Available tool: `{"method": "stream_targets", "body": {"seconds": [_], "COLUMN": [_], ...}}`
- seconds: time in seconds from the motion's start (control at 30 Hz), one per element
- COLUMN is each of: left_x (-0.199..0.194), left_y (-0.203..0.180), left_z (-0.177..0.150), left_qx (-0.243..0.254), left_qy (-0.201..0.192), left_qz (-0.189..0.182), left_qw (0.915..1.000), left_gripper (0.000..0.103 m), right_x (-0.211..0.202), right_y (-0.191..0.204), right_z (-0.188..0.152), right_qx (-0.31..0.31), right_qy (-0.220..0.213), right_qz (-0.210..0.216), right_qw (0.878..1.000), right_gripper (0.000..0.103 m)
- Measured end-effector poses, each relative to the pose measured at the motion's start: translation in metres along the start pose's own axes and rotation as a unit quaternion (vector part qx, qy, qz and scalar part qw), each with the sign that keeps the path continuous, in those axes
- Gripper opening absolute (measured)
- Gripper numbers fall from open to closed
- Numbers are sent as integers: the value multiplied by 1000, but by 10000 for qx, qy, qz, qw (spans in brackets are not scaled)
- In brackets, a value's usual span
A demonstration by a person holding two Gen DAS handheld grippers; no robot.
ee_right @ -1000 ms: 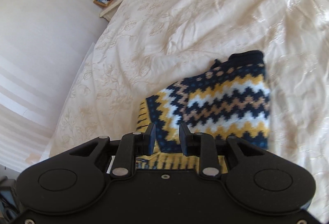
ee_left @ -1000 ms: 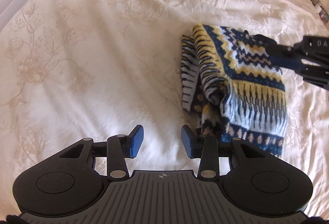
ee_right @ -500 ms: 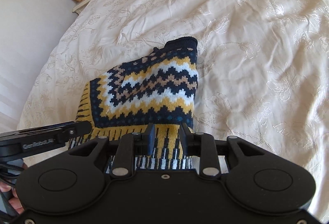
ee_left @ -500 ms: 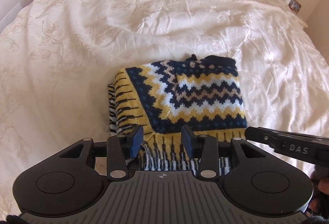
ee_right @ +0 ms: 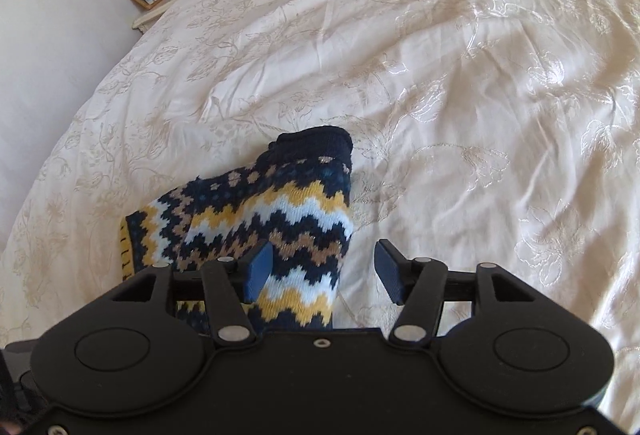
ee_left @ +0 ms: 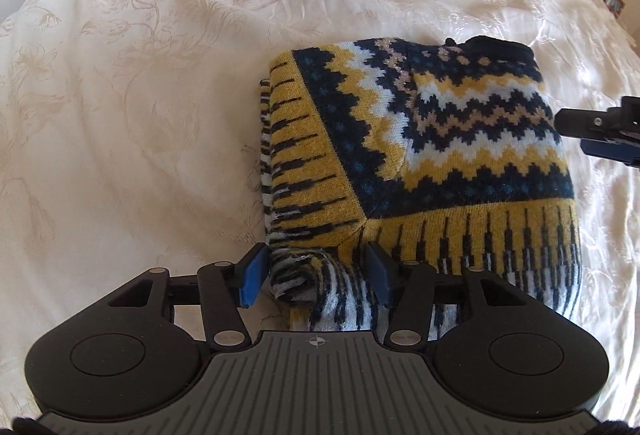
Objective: Fold small clothes
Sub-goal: 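Close the left gripper on the opposite striped side edge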
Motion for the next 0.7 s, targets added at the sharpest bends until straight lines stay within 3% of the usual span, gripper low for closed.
{"method": "stream_targets", "body": {"seconds": [0.23, 0.37, 0.5, 0.7], "left_x": [-2, -6, -17, -42], "left_y": [3, 7, 11, 13], "left_z": [3, 6, 9, -2], "left_qx": [-157, -355, -459, -295], "left_qy": [-87, -123, -182, -233], "left_qz": [-77, -166, -192, -359], "left_qw": [9998, 9992, 9986, 9986], "left_gripper": [53, 53, 53, 53], "right_x": [65, 83, 79, 45], "right_y": [0, 0, -2, -11], "right_z": [-5, -8, -6, 2], "right_qx": [-304, -346, -365, -43], "right_qy": [591, 718, 678, 246], "right_qz": [-227, -254, -183, -52], "right_qw": [9975, 9965, 9969, 9997], "right_gripper": [63, 68, 70, 76]}}
Point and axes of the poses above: each gripper's, at about its wrist camera, not at the fingertips, and x roughly the way its jaws point, y to its left, z to its top, the point moved 6 cm from there along x, roughly the way its jaws point, and after that the axes turned 15 degrees about -y, right-handed, at the moved point
